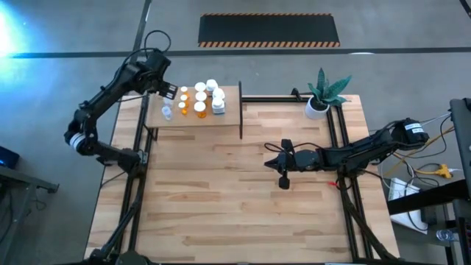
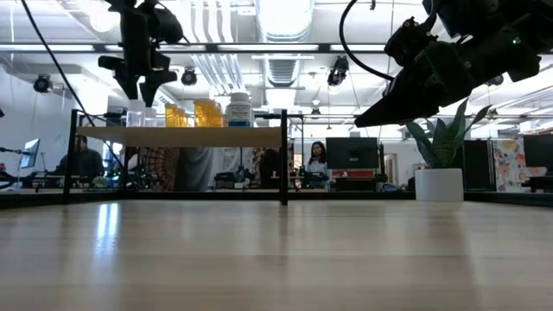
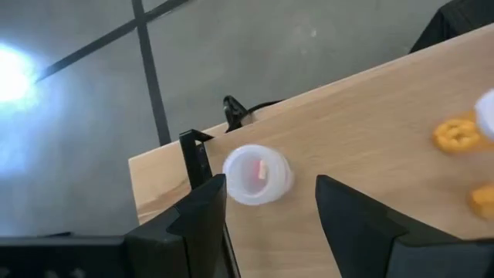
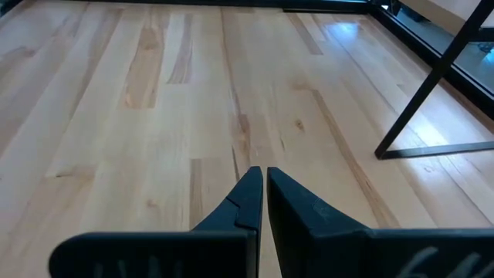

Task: Pick and place medicine bottles onto shelf by color
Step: Adjust the pill bottles on the shelf

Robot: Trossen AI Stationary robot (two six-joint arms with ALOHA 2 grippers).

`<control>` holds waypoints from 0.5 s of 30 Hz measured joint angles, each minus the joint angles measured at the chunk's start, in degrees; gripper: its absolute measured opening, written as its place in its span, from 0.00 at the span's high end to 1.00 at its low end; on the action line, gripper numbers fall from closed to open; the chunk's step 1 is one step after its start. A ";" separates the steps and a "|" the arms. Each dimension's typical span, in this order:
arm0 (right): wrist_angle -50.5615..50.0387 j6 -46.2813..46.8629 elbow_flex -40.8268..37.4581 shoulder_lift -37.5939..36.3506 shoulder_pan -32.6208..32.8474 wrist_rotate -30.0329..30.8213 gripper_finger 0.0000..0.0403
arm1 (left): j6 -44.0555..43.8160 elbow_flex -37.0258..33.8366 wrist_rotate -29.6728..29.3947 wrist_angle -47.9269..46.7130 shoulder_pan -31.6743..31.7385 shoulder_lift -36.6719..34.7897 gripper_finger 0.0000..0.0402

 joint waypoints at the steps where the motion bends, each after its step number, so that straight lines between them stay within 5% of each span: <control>1: 0.01 0.00 0.00 0.00 0.00 0.00 0.97 | 0.00 0.06 -0.02 0.00 0.36 0.21 0.54; 15: 0.01 -0.04 -0.03 0.00 0.02 0.00 0.97 | 0.91 -0.45 0.82 1.22 2.81 2.70 0.54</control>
